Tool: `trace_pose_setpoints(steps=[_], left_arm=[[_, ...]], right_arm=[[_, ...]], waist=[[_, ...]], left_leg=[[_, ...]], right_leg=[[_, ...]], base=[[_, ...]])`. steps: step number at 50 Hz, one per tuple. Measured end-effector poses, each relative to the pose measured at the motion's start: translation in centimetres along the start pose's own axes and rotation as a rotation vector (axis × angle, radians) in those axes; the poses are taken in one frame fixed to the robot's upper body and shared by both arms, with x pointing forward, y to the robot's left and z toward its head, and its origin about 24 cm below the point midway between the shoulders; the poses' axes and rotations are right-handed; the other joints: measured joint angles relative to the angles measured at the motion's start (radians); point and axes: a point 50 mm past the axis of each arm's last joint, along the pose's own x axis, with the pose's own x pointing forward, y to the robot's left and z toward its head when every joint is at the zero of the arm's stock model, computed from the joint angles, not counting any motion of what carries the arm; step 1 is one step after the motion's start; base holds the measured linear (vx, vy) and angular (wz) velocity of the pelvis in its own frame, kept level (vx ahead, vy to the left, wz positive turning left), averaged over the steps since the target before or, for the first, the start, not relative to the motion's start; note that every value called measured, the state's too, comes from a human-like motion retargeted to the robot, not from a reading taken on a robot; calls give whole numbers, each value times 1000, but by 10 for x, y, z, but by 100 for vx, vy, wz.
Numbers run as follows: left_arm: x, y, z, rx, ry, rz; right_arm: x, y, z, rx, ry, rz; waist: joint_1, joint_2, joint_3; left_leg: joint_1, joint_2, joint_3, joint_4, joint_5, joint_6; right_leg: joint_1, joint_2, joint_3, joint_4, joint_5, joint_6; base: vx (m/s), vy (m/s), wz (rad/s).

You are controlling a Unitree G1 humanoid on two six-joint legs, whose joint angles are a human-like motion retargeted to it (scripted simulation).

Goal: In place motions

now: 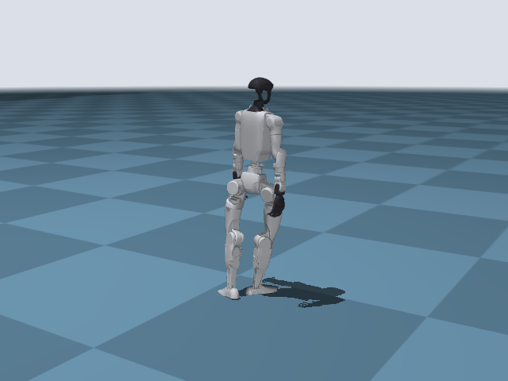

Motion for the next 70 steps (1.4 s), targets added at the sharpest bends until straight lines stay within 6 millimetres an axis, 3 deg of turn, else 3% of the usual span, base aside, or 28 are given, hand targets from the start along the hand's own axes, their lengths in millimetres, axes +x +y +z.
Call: trace_pose_setpoints(steps=[2,4,7,8,10,15,18,20,21,22,23,25,27,33,37,40,44,46,48,51,54,58,61,63,65,67,70], left_arm=[[1,-2,0,-25,-24,19],[1,-5,-1,-51,-34,31],[2,-10,-3,-72,-26,21],[2,-12,-4,-72,-20,12],[3,-17,-7,-60,-7,0],[4,-25,-10,-8,1,5],[3,-24,-15,20,18,5],[3,-23,-21,29,37,4],[2,-21,-27,28,52,5],[1,-20,-32,25,66,4],[1,-17,-36,15,79,1],[0,-13,-37,7,89,0],[-1,-9,-36,17,93,11],[-2,-3,-36,30,93,27],[-1,-4,-30,35,77,-6],[0,-4,-24,55,59,1],[1,-9,-13,75,32,2],[2,-16,-10,79,20,-8],[3,-23,-12,64,18,-21],[3,-28,-21,30,37,-30],[2,-24,-34,8,80,-9],[-1,-16,-47,-20,127,53],[-2,-13,-54,-56,157,77],[-3,-13,-58,-82,169,82],[-4,-15,-61,-111,176,84],[-4,-17,-67,-141,187,81],[-5,-19,-73,-181,206,80]], right_arm=[[1,5,-3,-40,10,20],[1,12,-3,-93,12,45],[1,22,2,-175,-1,85],[1,24,4,-200,-8,100],[0,29,8,-248,-25,125],[-4,34,32,-351,-116,142],[-8,37,48,-406,-180,143],[-10,39,56,-431,-215,142],[-11,40,58,-441,-223,143],[-12,41,60,-453,-230,143],[-13,44,63,-466,-236,144],[-15,49,70,-467,-257,138],[-16,50,72,-442,-273,129],[-12,43,62,-489,-255,103],[-9,37,53,-458,-217,47],[-6,36,45,-407,-178,60],[-3,32,27,-322,-104,102],[-2,28,19,-282,-67,110],[0,21,8,-267,-27,107],[1,13,1,-294,5,73],[1,5,-2,-318,17,29],[2,2,-8,-282,26,31],[2,0,-12,-238,38,43],[2,-3,-13,-214,37,34],[1,-8,-10,-205,27,15],[0,-13,-5,-215,15,-8],[-2,-14,12,-232,-37,-42]], waist=[[-10,-30,-9],[-17,-75,-19],[-9,-128,-19],[-3,-129,-15],[28,-130,-2],[97,-137,42],[139,-85,78],[148,-54,88],[129,-30,79],[106,-7,68],[79,11,54],[40,17,62],[40,9,81],[73,25,52],[21,34,79],[19,23,97],[75,-15,109],[147,-34,118],[174,-39,129],[171,-47,123],[112,-37,95],[65,-54,64],[84,-71,42],[130,-67,44],[182,-67,54],[214,-75,51],[217,-76,50]], left_leg=[[4,13,3,64,28,43],[-18,34,-34,178,35,127],[-132,97,-207,441,-11,248],[-173,109,-289,498,-22,233],[-265,36,-519,537,-53,179],[-287,-122,-638,392,-182,171],[-286,-199,-792,199,-152,110],[-272,-219,-823,57,-87,201],[-271,-240,-896,42,-96,185],[-271,-231,-896,33,-99,165],[-272,-159,-751,35,-88,138],[-286,-153,-802,25,-60,109],[-258,-133,-714,14,-61,107],[-310,-128,-765,14,-49,99],[-341,-135,-877,28,-21,103],[-366,-161,-953,49,-4,111],[-397,-226,-1045,63,38,129],[-402,-245,-1059,60,57,136],[-406,-259,-1089,57,59,142],[-396,-221,-913,48,-25,167],[-355,-113,-556,37,-122,141],[-289,-42,-237,70,-133,115],[-302,-49,-299,94,-60,129],[-303,-58,-412,63,-7,64],[-278,-81,-475,-5,-6,39],[-284,-153,-526,-62,8,99],[-277,-165,-558,-110,55,84]], right_leg=[[2,-25,22,8,-8,5],[2,-68,52,23,-16,12],[3,-109,105,37,-21,17],[4,-103,116,37,-18,14],[6,-87,156,34,-7,4],[6,-78,258,43,22,-9],[21,-4,308,39,36,-20],[34,36,332,35,40,-21],[32,59,328,31,42,-20],[25,78,323,28,43,-19],[9,89,316,27,45,-16],[1,91,312,32,43,-9],[8,86,316,47,37,-4],[-53,97,343,148,5,41],[-91,142,543,205,38,36],[-80,179,733,218,22,97],[-42,78,468,149,24,29],[-32,71,462,150,10,37],[-12,17,346,132,21,53],[13,-10,248,100,11,56],[32,-36,90,64,-3,70],[64,-86,-90,35,-25,106],[75,-109,-169,38,-40,131],[90,-99,-209,44,-46,142],[110,-92,-236,50,-48,151],[129,-102,-267,47,-41,164],[159,-102,-345,27,-28,182]], base=[[-22,-4,-55],[-16,-4,-61],[-17,-2,-82],[-16,2,-98],[-18,6,-121],[-15,10,-129],[-5,8,-138],[8,4,-89],[16,1,-26],[13,-2,9],[0,0,0],[-8,-3,9],[-3,-1,0],[6,-9,27],[-2,-12,150],[-3,-13,151],[4,-20,150],[19,-20,95],[25,-16,210],[37,-16,232],[32,-19,317],[37,-24,304],[43,-27,229],[42,-23,134],[46,-21,86],[41,-21,102],[32,-22,134]])
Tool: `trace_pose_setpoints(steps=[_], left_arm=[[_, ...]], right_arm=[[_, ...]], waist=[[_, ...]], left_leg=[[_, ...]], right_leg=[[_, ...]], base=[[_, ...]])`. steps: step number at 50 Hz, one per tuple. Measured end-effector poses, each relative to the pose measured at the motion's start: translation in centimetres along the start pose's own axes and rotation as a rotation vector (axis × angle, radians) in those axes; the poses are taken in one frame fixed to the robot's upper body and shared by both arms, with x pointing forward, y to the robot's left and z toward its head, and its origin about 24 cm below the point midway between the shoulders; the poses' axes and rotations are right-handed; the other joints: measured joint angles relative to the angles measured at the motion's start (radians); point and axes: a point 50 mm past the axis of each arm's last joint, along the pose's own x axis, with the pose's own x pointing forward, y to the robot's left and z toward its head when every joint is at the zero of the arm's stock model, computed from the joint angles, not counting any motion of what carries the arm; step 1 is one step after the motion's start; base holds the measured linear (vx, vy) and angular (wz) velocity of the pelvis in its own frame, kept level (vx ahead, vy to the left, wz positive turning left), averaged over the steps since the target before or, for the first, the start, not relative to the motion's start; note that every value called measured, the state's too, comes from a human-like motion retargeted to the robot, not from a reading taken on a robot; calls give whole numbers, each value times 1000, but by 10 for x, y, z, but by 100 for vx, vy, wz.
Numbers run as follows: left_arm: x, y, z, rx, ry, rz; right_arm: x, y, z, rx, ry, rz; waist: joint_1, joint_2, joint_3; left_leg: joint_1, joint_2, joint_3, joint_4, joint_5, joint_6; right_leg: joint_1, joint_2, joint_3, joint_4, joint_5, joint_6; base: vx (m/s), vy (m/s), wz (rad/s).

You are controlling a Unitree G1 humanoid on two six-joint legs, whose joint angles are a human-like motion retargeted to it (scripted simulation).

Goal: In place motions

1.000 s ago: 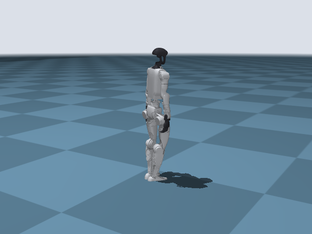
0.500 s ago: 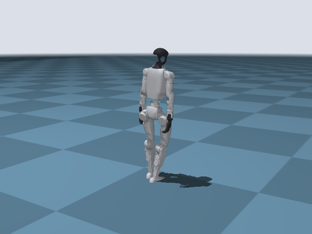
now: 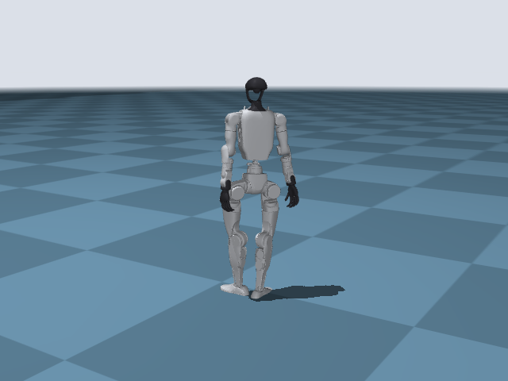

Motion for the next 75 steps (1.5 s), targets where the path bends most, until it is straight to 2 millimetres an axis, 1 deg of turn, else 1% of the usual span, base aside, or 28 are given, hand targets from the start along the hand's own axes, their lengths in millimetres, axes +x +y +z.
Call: trace_pose_setpoints(steps=[5,9,11,13,15,18,20,22,25,26,27,28,32,38,42,45,47,48,50,53,56,58,60,63,65,69,72,75], left_arm=[[0,2,-8,-26,27,11],[0,1,-16,-44,49,7],[0,0,-16,-45,50,1],[0,-1,-16,-34,55,-10],[0,-3,-13,-19,53,-22],[0,-2,-7,6,39,-33],[0,0,-2,37,37,-36],[0,4,2,71,33,-39],[-1,9,8,123,29,-48],[-2,10,10,136,30,-46],[-2,12,12,148,29,-42],[-2,14,15,155,25,-31],[-3,9,26,170,-12,26],[-1,-7,30,157,-73,-4],[-2,-12,34,207,-77,-37],[-2,-13,36,223,-76,-35],[-2,-11,35,221,-72,-32],[-2,-10,34,217,-69,-30],[-1,-8,29,206,-57,-29],[-1,-2,21,195,-29,-30],[-2,11,12,212,2,-17],[-3,22,7,244,22,7],[-4,33,-1,275,55,33],[-6,43,-17,282,122,45],[-7,47,-28,269,169,34],[-9,51,-37,246,214,22],[-9,53,-33,233,204,37],[-8,55,-18,239,161,53]], right_arm=[[-4,-1,32,5,-150,9],[-7,6,48,-16,-217,37],[-9,10,54,-30,-249,45],[-9,14,57,-64,-266,57],[-9,16,58,-108,-267,56],[-8,19,56,-153,-258,33],[-8,22,54,-175,-250,38],[-7,25,51,-191,-241,57],[-5,29,43,-200,-217,90],[-4,30,39,-200,-206,100],[-3,32,36,-199,-197,111],[-3,33,33,-198,-190,122],[-1,36,25,-160,-171,149],[-1,34,22,-138,-147,128],[-2,33,29,-115,-169,127],[-4,32,40,-116,-203,123],[-7,30,48,-132,-235,124],[-8,29,53,-143,-253,125],[-11,26,63,-169,-294,123],[-18,24,82,-215,-364,116],[-24,28,96,-229,-414,108],[-25,31,100,-202,-426,112],[-23,32,97,-166,-410,134],[-18,27,84,-119,-347,159],[-14,20,70,-66,-295,144],[-5,7,40,99,-186,58],[-1,-1,14,212,-93,5],[1,-1,-12,310,4,-14]], waist=[[28,-17,1],[59,-15,-3],[54,0,3],[44,36,5],[36,85,5],[2,100,6],[-26,102,8],[-42,88,13],[-80,55,25],[-87,41,31],[-83,23,34],[-59,-2,32],[-20,-17,57],[-44,-8,34],[-6,-32,52],[51,-52,84],[67,-51,98],[66,-48,101],[29,-39,102],[-95,23,100],[-186,46,106],[-215,63,117],[-223,83,118],[-129,79,89],[-85,90,73],[-139,151,64],[-141,164,47],[-147,151,33]], left_leg=[[2,-59,-98,-31,15,24],[10,-75,-145,-34,8,36],[16,-68,-182,-29,6,38],[17,-39,-225,-21,4,38],[10,9,-267,-13,2,33],[-2,10,-320,-10,12,40],[-13,4,-358,-6,19,43],[-16,-12,-374,-1,22,45],[-1,-56,-408,4,23,51],[12,-74,-414,4,20,52],[24,-91,-409,3,18,53],[34,-106,-382,-2,15,53],[63,-120,-358,5,5,54],[44,-113,-296,79,-47,51],[25,-133,-320,149,-53,77],[12,-182,-516,175,-38,99],[16,-185,-612,172,-37,67],[19,-173,-605,167,-48,49],[37,-156,-526,140,-84,77],[73,-97,-439,80,-102,76],[73,-42,-290,76,-134,54],[89,-7,-170,64,-157,44],[103,25,-41,48,-177,31],[139,44,238,17,-210,-7],[157,61,397,5,-228,-33],[165,105,471,3,-243,-63],[181,109,549,9,-253,-93],[203,94,609,21,-244,-122]], right_leg=[[61,0,-95,-35,24,32],[96,-5,-139,-2,54,48],[113,-6,-158,42,97,39],[114,-12,-149,126,163,-3],[69,-48,-83,292,180,-71],[-61,-36,152,456,91,1],[-129,24,287,463,30,50],[-155,75,377,382,-9,61],[-149,97,401,203,-32,22],[-137,100,385,141,-14,-46],[-126,98,390,102,-6,-78],[-117,85,438,108,-16,-35],[-105,60,438,118,-27,-2],[-131,58,516,80,-1,0],[-169,36,641,105,31,5],[-187,50,769,119,62,-8],[-204,73,849,130,84,-15],[-214,86,883,133,96,-20],[-230,106,927,129,129,-28],[-269,172,953,126,167,-50],[-313,211,1004,123,163,-78],[-335,218,956,123,135,-128],[-349,199,825,120,92,-196],[-356,166,654,125,4,-258],[-330,116,463,125,-64,-261],[-254,50,13,118,-124,-241],[-212,40,-150,83,-82,-221],[-227,53,-84,20,78,-236]], base=[[35,-23,101],[34,-21,60],[32,-21,82],[30,-19,83],[25,-20,78],[13,-23,85],[1,-27,82],[-2,-25,71],[-1,-16,80],[-1,-8,48],[0,0,0],[-4,0,-47],[-14,6,-34],[-15,11,-53],[-20,16,-171],[-24,21,-267],[-29,28,-272],[-34,32,-243],[-39,37,-198],[-47,48,-174],[-50,65,-269],[-45,71,-325],[-35,60,-352],[-30,55,-457],[-30,50,-449],[-22,38,-231],[-24,32,-235],[-25,19,-184]])
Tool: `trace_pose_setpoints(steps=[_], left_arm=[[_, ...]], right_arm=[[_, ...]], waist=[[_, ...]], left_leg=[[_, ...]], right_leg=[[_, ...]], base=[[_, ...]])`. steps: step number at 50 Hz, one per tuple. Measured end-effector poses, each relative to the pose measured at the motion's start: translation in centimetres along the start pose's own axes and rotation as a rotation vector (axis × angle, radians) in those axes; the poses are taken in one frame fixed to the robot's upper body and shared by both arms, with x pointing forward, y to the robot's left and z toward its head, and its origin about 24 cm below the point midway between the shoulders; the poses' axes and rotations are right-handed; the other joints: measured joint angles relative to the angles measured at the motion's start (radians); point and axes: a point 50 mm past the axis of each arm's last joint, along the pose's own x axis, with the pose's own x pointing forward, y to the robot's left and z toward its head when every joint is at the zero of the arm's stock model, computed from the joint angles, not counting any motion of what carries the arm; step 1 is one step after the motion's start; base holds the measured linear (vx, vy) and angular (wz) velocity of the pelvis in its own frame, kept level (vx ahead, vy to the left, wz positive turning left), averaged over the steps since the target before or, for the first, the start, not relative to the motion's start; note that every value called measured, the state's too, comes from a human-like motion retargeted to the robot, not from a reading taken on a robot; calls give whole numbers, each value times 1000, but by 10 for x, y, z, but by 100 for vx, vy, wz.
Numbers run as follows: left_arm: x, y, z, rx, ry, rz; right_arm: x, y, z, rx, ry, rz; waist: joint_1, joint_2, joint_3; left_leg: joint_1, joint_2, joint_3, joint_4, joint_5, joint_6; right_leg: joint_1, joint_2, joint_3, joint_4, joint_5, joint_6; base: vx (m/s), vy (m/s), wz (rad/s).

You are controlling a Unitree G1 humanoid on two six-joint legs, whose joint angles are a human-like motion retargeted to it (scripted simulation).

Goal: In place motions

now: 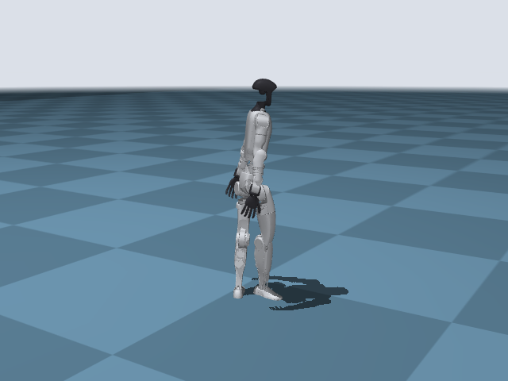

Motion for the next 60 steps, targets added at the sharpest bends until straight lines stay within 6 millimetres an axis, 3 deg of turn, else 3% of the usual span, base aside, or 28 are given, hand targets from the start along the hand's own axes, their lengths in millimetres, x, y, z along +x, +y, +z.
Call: trace_pose_setpoints(steps=[3,8,12,15,18,20,23,25,28,30,33,35,38,42,48,53,57,60], left_arm=[[-3,6,21,12,-67,15],[-10,2,64,38,-205,18],[-17,-10,89,24,-331,-50],[-20,-12,97,35,-398,-114],[-23,-1,95,81,-411,-130],[-24,8,91,126,-404,-102],[-20,11,81,160,-360,-41],[-16,8,74,146,-320,-17],[-10,0,62,83,-265,-41],[-6,-8,51,28,-224,-74],[-2,-22,36,-42,-162,-109],[1,-34,22,-90,-116,-136],[2,-49,19,-143,-94,-188],[-1,-40,41,-48,-160,-172],[-10,-14,69,91,-267,-61],[-20,-7,97,31,-356,-55],[-24,-4,108,10,-402,-50],[-24,0,105,22,-400,-27]], right_arm=[[1,2,-25,58,92,-2],[0,20,-54,87,211,87],[-1,36,-57,6,220,188],[-1,48,-49,-65,202,220],[-1,57,-35,-131,153,232],[-1,63,-23,-174,109,235],[-3,67,5,-274,6,231],[-6,68,30,-356,-98,211],[-17,71,72,-487,-267,173],[-25,74,93,-567,-359,150],[-35,80,114,-622,-448,143],[-38,83,119,-654,-471,159],[-41,92,122,-685,-459,169],[-37,89,117,-557,-421,173],[-18,68,77,-479,-259,155],[-10,56,54,-416,-154,125],[-7,53,39,-332,-96,139],[-6,55,32,-279,-71,146]], waist=[[-33,-6,-6],[-56,-14,-13],[-84,-22,-33],[-133,-69,-47],[-128,-169,-56],[-89,-193,-54],[-9,-225,-41],[51,-259,-18],[81,-258,10],[97,-223,34],[101,-158,77],[10,-130,51],[-25,-94,20],[-8,-119,80],[9,-114,31],[-7,-100,29],[-29,-88,37],[-44,-84,41]], left_leg=[[12,8,6,30,36,-17],[49,18,26,58,112,-33],[81,29,47,89,162,-28],[107,54,41,201,235,53],[26,153,-150,564,266,278],[-105,205,-378,796,246,326],[-248,2,-734,815,219,250],[-283,-56,-765,767,167,260],[-270,-33,-718,546,114,264],[-281,-63,-836,350,124,209],[-268,-52,-1044,123,238,119],[-263,12,-845,185,156,96],[-270,52,-777,166,152,83],[-188,24,-696,142,146,88],[-198,4,-699,134,132,92],[-231,8,-752,135,137,86],[-257,15,-816,126,155,84],[-276,16,-880,114,177,78]], right_leg=[[-20,35,112,-32,-1,-56],[-31,55,212,-30,-10,-68],[-43,67,294,-9,-28,-68],[-38,20,354,20,-52,-37],[-15,-58,451,50,-74,-6],[1,-48,505,42,-70,-8],[18,-41,604,16,-37,-21],[27,-54,684,10,-16,-27],[30,-38,751,12,-2,-29],[41,14,791,11,2,-28],[74,97,832,25,-3,-13],[50,87,805,55,-7,18],[-7,106,850,92,6,32],[39,92,893,81,38,44],[31,78,896,61,50,65],[17,93,907,80,42,85],[7,117,973,98,61,100],[4,142,1055,105,58,116]], base=[[-27,7,-113],[-28,2,-102],[-22,-11,-100],[-16,-19,-63],[-8,-19,-125],[-3,-14,-174],[-14,-13,-205],[-16,-6,-226],[-16,-16,-172],[-10,-19,-172],[6,-16,-129],[22,-9,-27],[2,-4,-129],[1,0,-94],[13,-9,-11],[-2,-7,40],[-4,-10,105],[-4,-9,117]])
